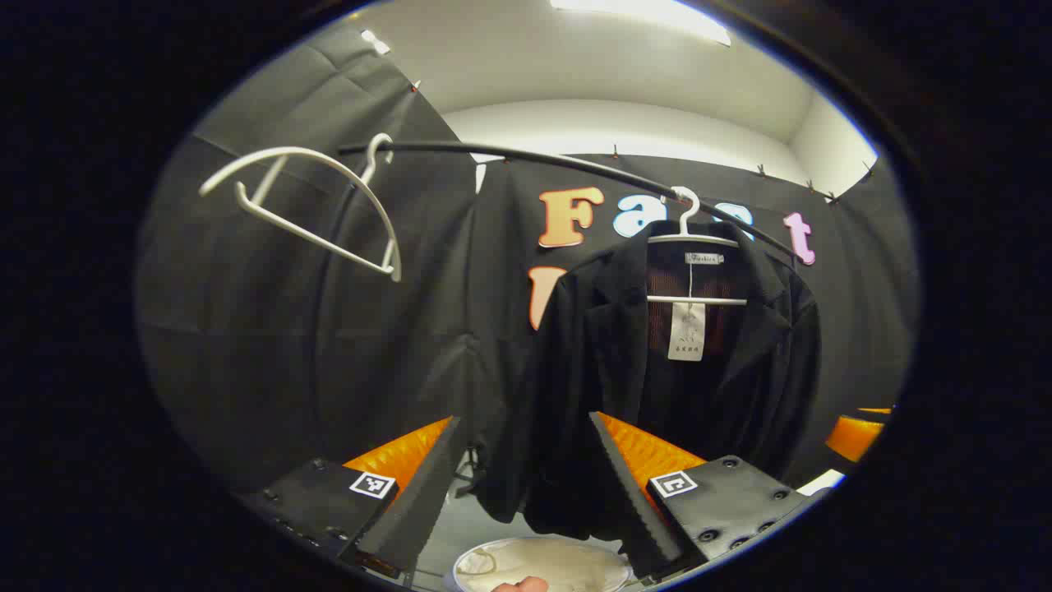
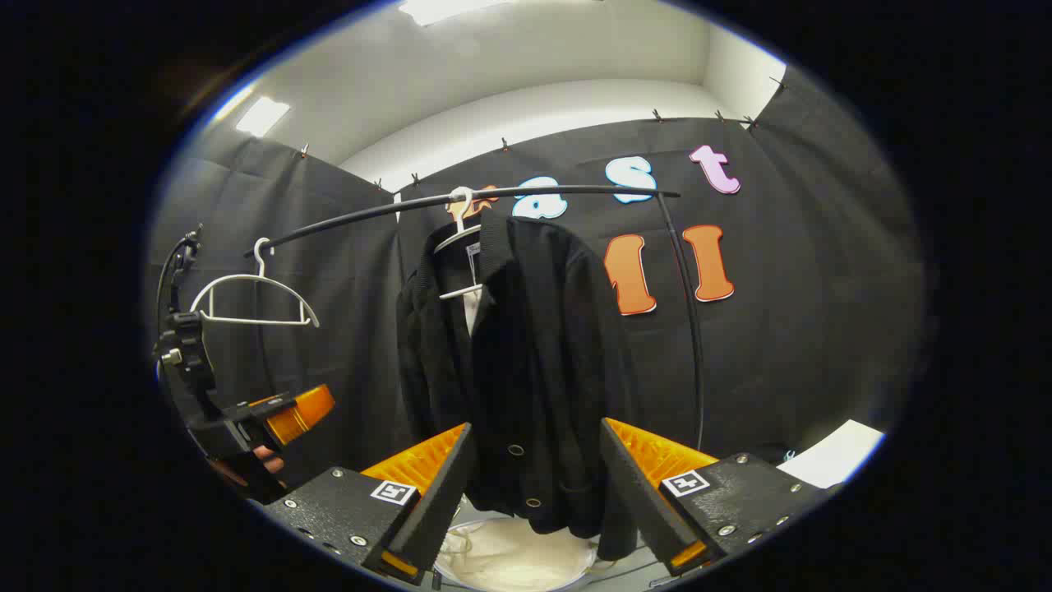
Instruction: Grasp the clothes on the hanger with both hands and then place them into the laundry hamper below.
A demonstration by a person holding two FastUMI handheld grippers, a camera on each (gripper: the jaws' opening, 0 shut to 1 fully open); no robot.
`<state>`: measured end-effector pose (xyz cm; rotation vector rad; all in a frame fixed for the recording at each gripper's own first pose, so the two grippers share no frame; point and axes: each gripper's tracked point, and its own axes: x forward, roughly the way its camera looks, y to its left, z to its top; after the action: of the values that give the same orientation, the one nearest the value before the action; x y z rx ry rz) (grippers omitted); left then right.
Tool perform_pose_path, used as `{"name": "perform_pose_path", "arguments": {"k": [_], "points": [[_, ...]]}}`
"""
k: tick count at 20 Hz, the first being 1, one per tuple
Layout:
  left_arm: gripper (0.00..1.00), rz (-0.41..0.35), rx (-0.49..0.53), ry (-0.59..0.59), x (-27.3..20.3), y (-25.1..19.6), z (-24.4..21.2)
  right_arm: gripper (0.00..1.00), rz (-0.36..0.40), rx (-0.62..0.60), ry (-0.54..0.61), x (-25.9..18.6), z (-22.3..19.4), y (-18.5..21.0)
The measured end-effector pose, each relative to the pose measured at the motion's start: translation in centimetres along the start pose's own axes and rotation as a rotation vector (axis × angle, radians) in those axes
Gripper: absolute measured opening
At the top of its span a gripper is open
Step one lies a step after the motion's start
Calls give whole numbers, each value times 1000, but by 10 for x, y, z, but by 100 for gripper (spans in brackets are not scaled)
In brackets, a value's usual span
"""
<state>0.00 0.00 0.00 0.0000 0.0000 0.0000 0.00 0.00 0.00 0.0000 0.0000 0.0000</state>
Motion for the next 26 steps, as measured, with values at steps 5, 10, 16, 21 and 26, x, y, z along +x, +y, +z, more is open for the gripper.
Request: {"name": "perform_pose_path", "arguments": {"k": [5, 10, 16, 21, 26], "points": [[94, -163, -29, 75, 49, 9, -31, 93, -130, -66, -25, 26, 1, 42], [95, -223, -34, 71, 67, 4, -24, 94, -197, -88, -13, 40, -4, 40], [93, -135, -27, 53, 70, 22, -14, 94, -179, -97, 9, 53, -14, 36], [93, -137, 20, 20, 74, 24, -4, 94, -162, -68, 25, 76, -25, 45], [100, -118, 19, 11, 79, 31, -4, 93, -202, -80, 45, 119, -43, 50]]}}
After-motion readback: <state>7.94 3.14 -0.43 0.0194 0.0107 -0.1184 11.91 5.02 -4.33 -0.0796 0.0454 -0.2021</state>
